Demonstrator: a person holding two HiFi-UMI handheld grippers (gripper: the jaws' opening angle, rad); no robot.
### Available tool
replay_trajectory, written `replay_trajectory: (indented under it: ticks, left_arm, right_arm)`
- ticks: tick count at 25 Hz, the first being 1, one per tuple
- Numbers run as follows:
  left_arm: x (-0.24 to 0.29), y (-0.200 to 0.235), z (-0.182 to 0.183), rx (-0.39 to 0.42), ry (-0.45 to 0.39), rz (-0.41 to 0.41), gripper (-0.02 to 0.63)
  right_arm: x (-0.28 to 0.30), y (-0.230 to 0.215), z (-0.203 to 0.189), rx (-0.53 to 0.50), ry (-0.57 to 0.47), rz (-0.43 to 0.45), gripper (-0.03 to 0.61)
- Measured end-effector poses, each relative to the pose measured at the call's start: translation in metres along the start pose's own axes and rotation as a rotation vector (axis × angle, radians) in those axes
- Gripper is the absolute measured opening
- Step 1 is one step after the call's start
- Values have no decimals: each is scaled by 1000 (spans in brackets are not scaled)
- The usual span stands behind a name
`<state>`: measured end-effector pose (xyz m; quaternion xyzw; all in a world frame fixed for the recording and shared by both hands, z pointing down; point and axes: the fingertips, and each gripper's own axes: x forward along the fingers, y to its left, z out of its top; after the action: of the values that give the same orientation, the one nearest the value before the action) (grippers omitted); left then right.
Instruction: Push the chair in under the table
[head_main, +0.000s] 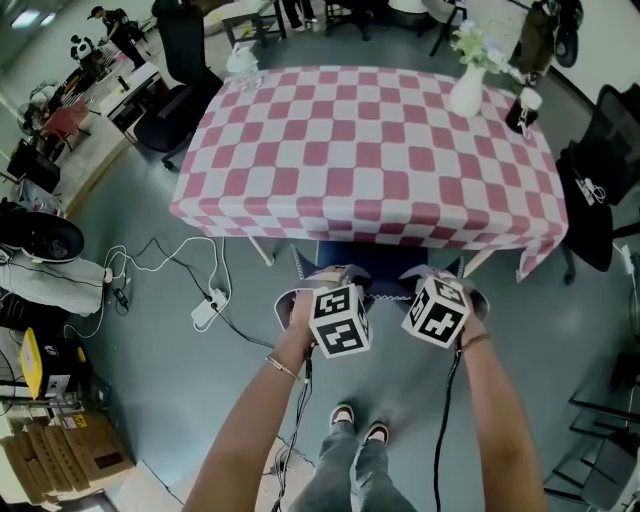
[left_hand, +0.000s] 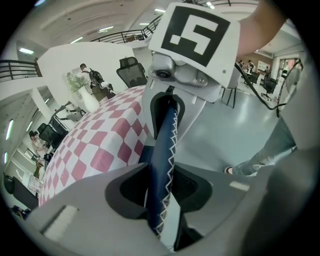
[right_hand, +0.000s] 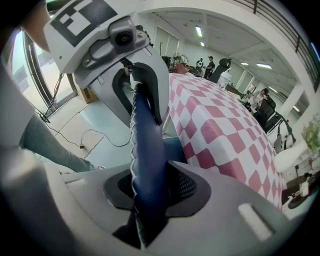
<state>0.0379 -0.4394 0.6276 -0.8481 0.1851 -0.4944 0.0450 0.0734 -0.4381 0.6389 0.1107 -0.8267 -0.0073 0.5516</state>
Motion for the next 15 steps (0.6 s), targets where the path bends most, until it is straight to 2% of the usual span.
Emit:
replay_trajectory:
  ticks: [15]
  left_arm:
    - [4, 4, 1, -7, -15, -49, 104]
  right_arm:
    - [1, -7, 0, 1, 6, 2, 117]
